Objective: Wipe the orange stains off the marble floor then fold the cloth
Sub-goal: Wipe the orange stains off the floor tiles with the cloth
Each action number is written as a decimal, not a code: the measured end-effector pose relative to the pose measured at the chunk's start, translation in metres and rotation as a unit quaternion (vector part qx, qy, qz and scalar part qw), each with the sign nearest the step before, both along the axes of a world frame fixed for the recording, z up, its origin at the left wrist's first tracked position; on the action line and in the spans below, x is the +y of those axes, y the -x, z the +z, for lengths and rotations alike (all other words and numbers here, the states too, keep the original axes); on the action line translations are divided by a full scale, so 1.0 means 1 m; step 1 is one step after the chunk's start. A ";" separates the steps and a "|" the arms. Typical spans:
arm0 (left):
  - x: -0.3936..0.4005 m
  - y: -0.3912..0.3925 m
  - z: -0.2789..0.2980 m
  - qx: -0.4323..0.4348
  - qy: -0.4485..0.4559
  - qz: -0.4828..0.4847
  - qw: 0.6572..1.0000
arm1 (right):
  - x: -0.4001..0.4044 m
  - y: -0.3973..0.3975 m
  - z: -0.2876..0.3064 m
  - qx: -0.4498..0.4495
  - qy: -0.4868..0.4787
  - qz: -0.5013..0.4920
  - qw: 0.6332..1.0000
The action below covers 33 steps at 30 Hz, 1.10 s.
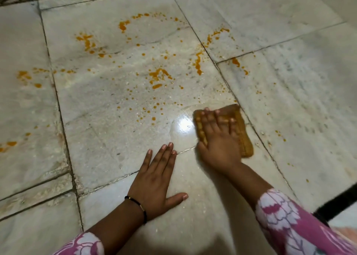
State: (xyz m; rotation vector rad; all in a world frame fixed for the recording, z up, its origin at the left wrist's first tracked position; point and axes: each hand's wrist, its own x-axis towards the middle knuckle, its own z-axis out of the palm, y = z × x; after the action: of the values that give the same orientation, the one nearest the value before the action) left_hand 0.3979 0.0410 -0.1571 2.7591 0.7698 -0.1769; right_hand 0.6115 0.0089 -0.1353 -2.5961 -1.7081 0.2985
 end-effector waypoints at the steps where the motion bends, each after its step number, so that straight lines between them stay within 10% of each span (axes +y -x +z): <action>1: 0.001 0.000 0.000 0.000 0.002 0.001 1.000 | -0.004 0.012 0.000 0.007 -0.005 0.049 0.999; 7: -0.003 -0.033 0.001 -0.070 0.003 0.045 0.997 | -0.146 0.019 0.003 0.025 -0.026 0.097 0.995; 15: -0.015 -0.070 -0.009 -0.043 -0.008 0.000 0.999 | -0.105 -0.071 0.000 -0.007 -0.027 -0.319 0.947; 21: -0.015 -0.069 -0.008 -0.061 -0.010 0.011 0.998 | -0.135 -0.018 0.000 0.043 -0.038 -0.070 0.996; 29: -0.016 -0.067 -0.011 -0.055 -0.011 0.012 0.998 | -0.125 -0.118 -0.003 -0.007 -0.010 -0.291 0.957; 33: -0.016 -0.068 -0.009 -0.049 -0.008 0.012 0.999 | -0.059 -0.094 -0.005 0.020 -0.041 -0.211 0.976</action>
State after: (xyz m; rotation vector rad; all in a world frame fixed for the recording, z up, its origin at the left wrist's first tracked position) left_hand 0.4656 0.0249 -0.1665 2.7495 0.7811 -0.0317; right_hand 0.7054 -0.0497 -0.1401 -2.7749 -1.0861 0.2560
